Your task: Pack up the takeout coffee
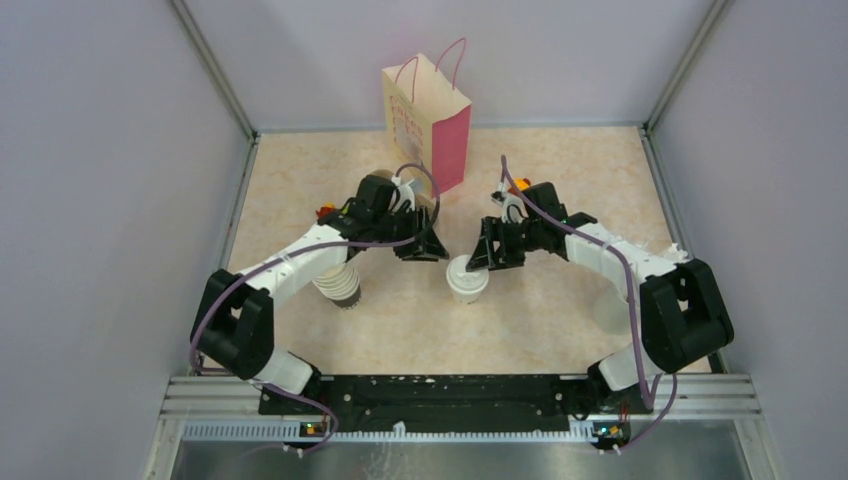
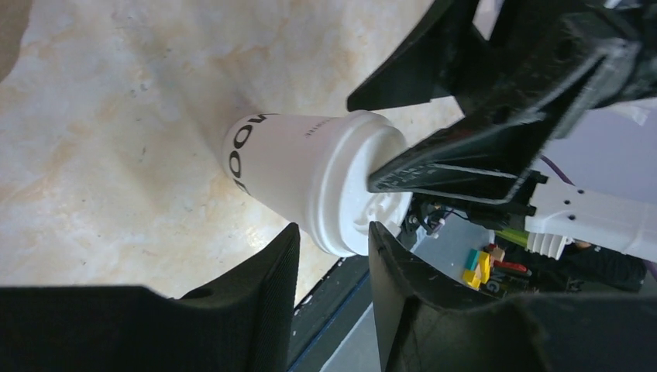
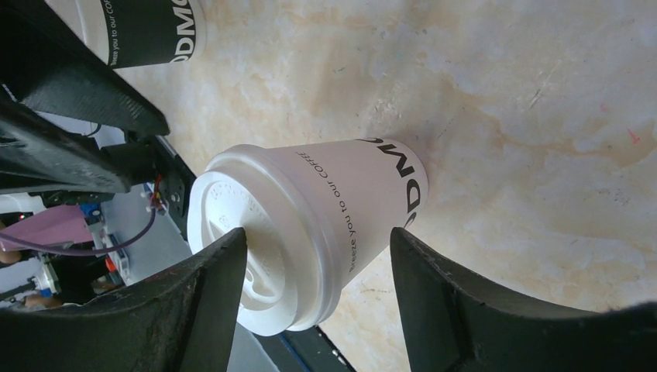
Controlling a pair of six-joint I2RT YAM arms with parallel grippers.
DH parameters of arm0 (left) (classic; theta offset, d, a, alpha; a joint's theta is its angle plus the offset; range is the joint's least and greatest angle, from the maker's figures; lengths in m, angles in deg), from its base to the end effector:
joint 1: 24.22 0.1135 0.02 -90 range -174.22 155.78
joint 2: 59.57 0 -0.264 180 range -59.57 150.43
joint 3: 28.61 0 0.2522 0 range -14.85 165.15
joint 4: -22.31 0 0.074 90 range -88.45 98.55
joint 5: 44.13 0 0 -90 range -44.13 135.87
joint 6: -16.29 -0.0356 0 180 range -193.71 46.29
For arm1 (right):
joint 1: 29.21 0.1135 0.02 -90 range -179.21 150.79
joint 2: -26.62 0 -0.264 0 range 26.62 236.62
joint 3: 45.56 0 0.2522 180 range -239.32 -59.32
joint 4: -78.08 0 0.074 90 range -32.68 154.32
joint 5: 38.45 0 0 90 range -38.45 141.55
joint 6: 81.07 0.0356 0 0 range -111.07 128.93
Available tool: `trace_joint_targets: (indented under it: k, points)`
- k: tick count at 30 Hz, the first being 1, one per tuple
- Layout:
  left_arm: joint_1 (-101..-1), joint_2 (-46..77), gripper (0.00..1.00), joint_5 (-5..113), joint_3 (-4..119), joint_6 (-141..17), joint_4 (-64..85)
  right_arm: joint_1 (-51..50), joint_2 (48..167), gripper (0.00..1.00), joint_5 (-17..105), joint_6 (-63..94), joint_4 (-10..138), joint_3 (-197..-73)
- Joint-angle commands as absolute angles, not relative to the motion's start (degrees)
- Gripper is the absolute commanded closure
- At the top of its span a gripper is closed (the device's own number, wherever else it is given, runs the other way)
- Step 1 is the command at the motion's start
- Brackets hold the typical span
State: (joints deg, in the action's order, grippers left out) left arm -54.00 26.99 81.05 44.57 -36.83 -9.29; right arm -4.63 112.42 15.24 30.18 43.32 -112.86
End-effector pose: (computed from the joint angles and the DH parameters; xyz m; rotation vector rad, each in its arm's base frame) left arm 0.2697 -0.1779 0.2458 0.1750 2.5435 -1.2452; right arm 0.2652 0.1445 0.2145 -0.3552 2.5662 1.1109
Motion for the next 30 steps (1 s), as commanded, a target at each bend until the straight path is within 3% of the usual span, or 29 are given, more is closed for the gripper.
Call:
trace_joint_targets:
  k: [1,15,30]
  points:
    - [-54.24,25.31,0.58,84.55,43.11,-35.27,-4.33,-4.95,111.85,0.35,18.21,28.36,42.36,-110.99]
    - [-54.72,28.18,0.51,90.19,37.75,-36.48,3.41,-4.93,111.81,0.35,18.18,27.77,42.26,-110.32]
    - [-55.26,29.82,0.58,85.23,36.46,-38.99,0.29,-5.03,111.53,0.37,19.20,27.63,43.55,-107.76]
